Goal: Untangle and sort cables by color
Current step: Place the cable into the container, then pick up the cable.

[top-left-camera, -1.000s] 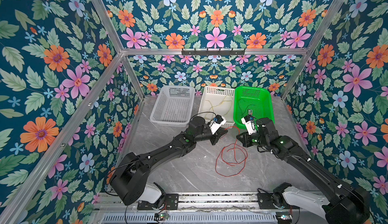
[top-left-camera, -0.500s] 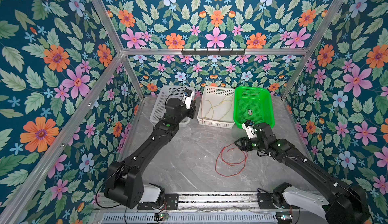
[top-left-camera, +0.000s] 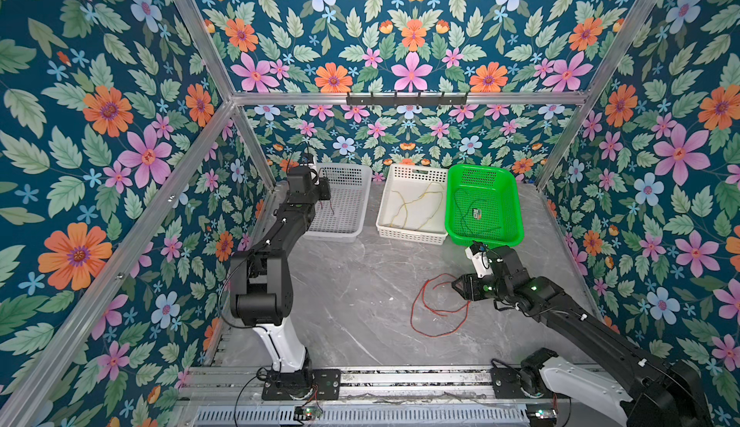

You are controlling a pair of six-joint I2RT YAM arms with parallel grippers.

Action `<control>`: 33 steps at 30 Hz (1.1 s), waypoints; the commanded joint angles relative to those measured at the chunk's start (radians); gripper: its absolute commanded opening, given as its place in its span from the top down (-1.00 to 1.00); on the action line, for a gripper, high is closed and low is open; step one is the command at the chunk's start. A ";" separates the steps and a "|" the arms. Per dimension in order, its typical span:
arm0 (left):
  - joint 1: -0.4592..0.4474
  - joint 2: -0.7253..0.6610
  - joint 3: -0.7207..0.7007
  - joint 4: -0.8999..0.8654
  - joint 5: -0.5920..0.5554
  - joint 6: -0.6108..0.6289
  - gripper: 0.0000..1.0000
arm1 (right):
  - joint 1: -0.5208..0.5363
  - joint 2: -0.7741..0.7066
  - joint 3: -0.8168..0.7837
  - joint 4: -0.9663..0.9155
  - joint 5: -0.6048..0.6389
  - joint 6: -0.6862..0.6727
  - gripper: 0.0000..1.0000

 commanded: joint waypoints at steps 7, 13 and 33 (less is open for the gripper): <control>0.010 0.145 0.063 0.068 0.126 -0.093 0.70 | 0.000 -0.020 -0.020 -0.008 0.008 0.019 -0.18; 0.011 0.109 -0.014 0.149 0.223 -0.130 -0.70 | 0.000 0.034 -0.037 0.031 -0.036 0.024 -0.20; 0.008 -0.434 -0.488 0.225 0.324 -0.159 -0.99 | 0.231 0.495 0.247 -0.198 -0.010 -0.195 -0.13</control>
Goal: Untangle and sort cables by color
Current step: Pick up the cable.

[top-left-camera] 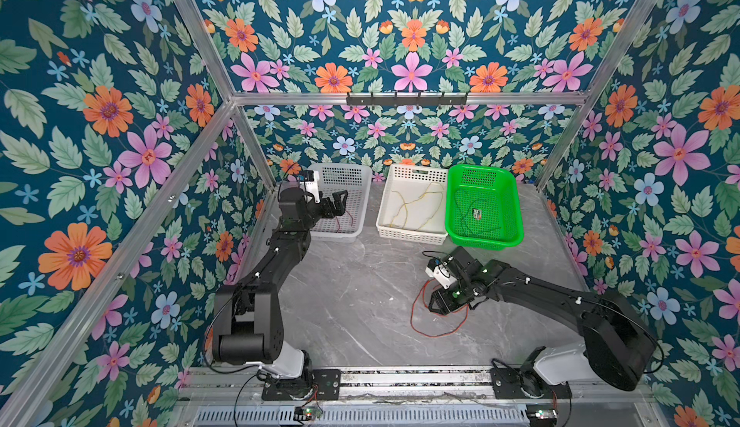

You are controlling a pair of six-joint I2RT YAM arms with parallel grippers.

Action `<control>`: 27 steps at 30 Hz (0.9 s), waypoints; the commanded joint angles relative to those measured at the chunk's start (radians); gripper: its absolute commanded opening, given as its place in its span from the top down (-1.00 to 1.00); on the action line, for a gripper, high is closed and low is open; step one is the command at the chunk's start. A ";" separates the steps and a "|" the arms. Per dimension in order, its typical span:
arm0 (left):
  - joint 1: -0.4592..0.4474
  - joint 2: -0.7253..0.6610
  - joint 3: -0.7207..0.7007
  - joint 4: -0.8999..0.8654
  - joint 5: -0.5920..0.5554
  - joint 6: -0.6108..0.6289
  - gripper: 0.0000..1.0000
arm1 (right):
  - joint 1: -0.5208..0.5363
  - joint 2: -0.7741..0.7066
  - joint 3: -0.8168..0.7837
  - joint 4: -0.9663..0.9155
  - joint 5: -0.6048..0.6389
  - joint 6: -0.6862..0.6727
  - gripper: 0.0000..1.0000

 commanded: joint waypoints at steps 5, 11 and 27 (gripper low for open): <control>0.002 -0.134 -0.139 0.024 0.031 -0.017 -0.99 | 0.022 0.146 0.090 -0.119 0.081 -0.055 -0.12; 0.002 -0.146 -0.166 0.014 0.039 -0.005 -0.99 | 0.078 0.287 0.155 -0.180 0.139 -0.053 -0.05; 0.001 -0.164 -0.183 0.031 0.096 -0.026 -0.99 | 0.115 0.302 0.175 -0.182 0.173 -0.011 0.94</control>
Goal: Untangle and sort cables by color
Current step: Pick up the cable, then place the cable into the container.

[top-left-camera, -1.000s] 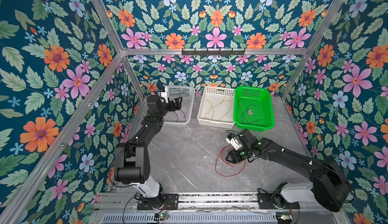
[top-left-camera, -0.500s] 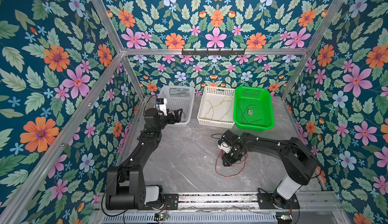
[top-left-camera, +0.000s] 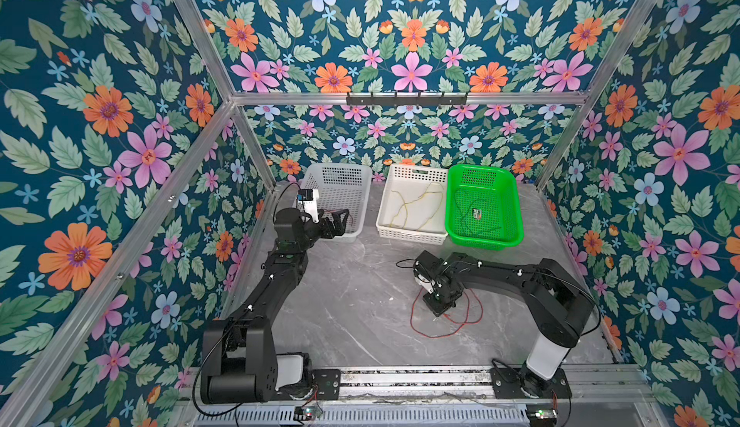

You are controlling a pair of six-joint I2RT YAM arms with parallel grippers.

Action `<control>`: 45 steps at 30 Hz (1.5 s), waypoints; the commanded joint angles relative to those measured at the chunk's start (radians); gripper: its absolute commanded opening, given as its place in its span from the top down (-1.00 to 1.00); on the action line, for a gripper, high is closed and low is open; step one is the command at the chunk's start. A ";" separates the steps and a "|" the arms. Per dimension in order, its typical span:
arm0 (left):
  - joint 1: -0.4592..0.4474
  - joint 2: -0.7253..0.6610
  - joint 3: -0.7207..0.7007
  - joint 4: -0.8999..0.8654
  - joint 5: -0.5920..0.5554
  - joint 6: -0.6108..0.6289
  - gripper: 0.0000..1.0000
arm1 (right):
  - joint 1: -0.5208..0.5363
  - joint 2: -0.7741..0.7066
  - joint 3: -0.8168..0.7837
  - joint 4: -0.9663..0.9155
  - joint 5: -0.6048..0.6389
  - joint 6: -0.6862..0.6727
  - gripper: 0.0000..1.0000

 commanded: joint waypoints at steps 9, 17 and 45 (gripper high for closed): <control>-0.064 -0.041 -0.004 0.021 0.043 -0.010 -0.99 | 0.007 -0.189 0.053 -0.019 -0.150 0.013 1.00; -0.250 -0.031 -0.012 0.001 0.035 0.048 -0.99 | 0.002 -0.353 0.096 0.003 -0.241 0.021 1.00; -0.555 0.079 -0.049 0.460 0.313 -0.120 -0.99 | -0.118 -0.701 0.020 0.172 -0.512 0.079 1.00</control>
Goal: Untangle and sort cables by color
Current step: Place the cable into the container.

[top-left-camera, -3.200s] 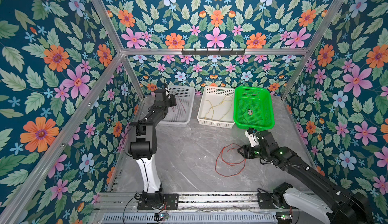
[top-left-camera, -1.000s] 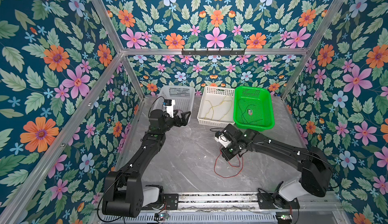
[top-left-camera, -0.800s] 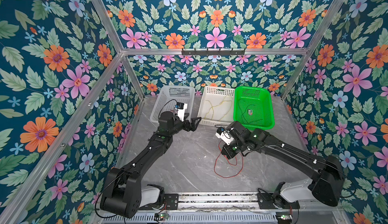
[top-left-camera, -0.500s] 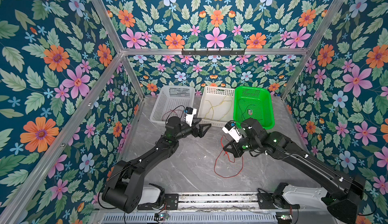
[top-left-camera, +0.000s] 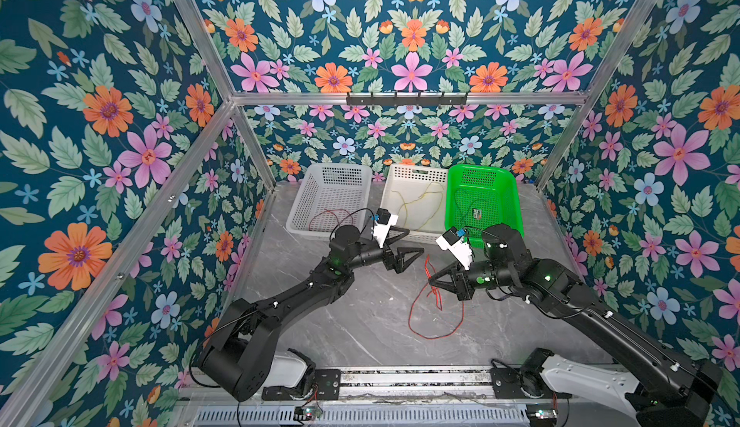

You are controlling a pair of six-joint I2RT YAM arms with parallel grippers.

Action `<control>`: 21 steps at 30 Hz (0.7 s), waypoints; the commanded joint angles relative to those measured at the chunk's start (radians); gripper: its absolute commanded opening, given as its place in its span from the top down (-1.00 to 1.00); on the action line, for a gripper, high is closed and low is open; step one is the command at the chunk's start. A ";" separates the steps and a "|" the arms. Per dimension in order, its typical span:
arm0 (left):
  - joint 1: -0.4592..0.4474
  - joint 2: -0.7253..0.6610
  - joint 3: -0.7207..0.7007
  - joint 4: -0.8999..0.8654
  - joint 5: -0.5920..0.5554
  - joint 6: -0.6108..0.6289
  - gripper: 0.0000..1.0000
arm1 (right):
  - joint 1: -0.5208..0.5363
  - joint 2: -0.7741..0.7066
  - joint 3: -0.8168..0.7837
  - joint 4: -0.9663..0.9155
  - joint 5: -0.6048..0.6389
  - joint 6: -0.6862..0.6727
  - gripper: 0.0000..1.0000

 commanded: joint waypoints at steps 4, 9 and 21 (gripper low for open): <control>-0.018 0.020 0.048 0.053 0.078 -0.025 -0.98 | 0.000 0.019 0.015 -0.018 0.081 -0.010 1.00; -0.027 0.027 0.068 0.019 0.091 -0.019 -0.98 | 0.000 0.019 0.011 -0.027 0.125 -0.016 1.00; -0.042 0.062 0.112 -0.063 0.182 -0.031 -0.75 | 0.000 -0.010 0.005 -0.057 0.275 -0.053 1.00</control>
